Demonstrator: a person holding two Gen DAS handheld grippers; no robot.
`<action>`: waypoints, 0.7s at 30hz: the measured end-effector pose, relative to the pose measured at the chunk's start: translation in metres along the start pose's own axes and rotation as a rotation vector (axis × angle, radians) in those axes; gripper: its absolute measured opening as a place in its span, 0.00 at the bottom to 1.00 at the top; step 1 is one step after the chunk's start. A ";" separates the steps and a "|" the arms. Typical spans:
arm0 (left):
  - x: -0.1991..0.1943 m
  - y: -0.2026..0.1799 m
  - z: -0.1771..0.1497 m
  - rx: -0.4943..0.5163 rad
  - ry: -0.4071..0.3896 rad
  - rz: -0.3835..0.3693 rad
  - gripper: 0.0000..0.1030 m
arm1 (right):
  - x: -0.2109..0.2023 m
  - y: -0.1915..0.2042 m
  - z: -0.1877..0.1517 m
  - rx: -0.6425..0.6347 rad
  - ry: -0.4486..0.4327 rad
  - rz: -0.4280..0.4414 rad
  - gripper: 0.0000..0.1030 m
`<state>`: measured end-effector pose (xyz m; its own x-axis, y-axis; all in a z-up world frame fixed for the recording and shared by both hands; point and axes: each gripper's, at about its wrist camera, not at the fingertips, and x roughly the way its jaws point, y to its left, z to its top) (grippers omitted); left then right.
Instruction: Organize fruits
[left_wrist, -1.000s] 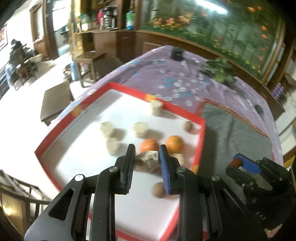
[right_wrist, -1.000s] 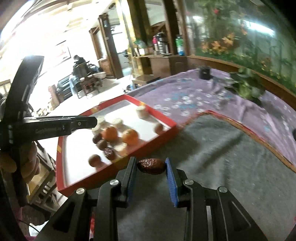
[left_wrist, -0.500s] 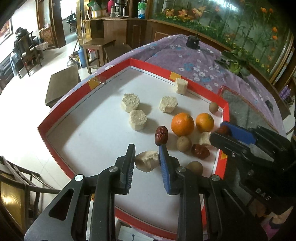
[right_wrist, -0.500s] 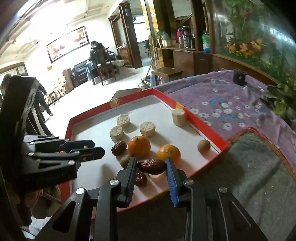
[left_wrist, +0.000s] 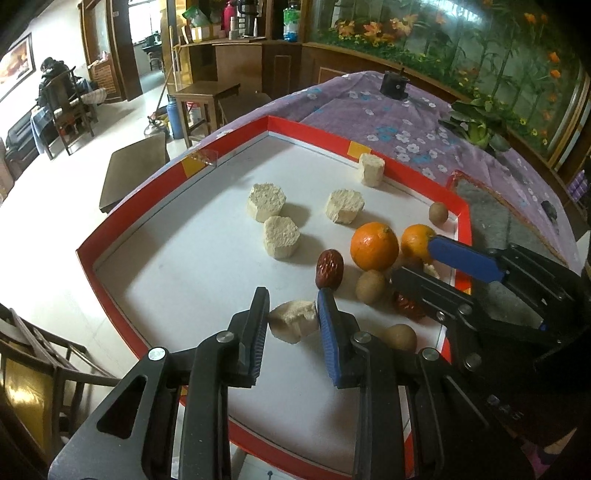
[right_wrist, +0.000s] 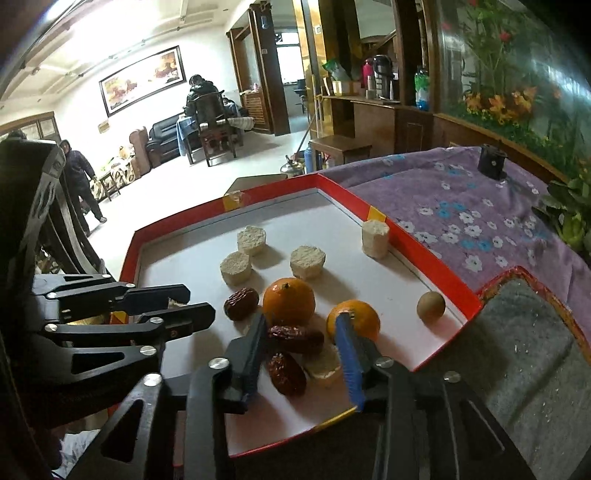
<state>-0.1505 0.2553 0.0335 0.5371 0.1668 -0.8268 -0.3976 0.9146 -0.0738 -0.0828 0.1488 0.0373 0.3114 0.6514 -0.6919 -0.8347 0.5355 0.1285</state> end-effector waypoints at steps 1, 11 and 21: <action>0.001 0.000 0.000 -0.006 0.003 -0.002 0.27 | -0.001 0.000 -0.001 0.007 0.000 0.006 0.41; -0.008 0.000 -0.005 -0.020 -0.064 0.054 0.47 | -0.028 0.004 -0.015 0.048 -0.064 -0.032 0.41; -0.034 -0.019 -0.020 0.009 -0.192 0.151 0.47 | -0.067 -0.001 -0.034 0.160 -0.200 -0.140 0.54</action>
<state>-0.1759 0.2249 0.0523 0.6036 0.3681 -0.7072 -0.4778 0.8771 0.0487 -0.1184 0.0860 0.0591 0.5154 0.6494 -0.5592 -0.6996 0.6957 0.1631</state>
